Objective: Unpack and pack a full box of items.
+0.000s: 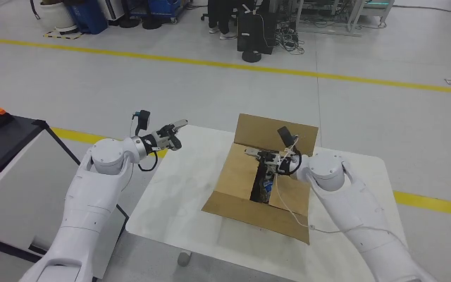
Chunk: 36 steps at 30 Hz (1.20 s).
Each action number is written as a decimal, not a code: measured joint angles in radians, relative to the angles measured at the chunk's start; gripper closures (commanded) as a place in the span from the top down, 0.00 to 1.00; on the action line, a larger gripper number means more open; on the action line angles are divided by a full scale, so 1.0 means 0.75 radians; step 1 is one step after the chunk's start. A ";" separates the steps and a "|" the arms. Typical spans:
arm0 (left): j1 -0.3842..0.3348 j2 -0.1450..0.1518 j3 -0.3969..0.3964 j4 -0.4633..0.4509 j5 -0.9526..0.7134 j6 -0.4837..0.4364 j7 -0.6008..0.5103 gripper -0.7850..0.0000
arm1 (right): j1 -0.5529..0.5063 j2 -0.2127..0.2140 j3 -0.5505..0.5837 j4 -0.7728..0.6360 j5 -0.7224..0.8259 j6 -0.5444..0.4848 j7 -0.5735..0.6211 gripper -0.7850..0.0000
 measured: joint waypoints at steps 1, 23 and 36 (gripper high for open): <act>0.000 0.000 0.000 0.000 0.000 0.000 0.000 1.00 | 0.004 -0.003 -0.007 0.008 0.004 -0.007 -0.002 1.00; 0.000 0.000 0.000 0.000 0.000 0.000 0.000 1.00 | 0.033 -0.066 -0.041 0.123 0.206 -0.404 0.023 1.00; 0.000 0.000 0.000 0.000 0.000 0.000 0.000 1.00 | 0.001 -0.089 -0.013 0.078 0.348 -0.661 0.023 1.00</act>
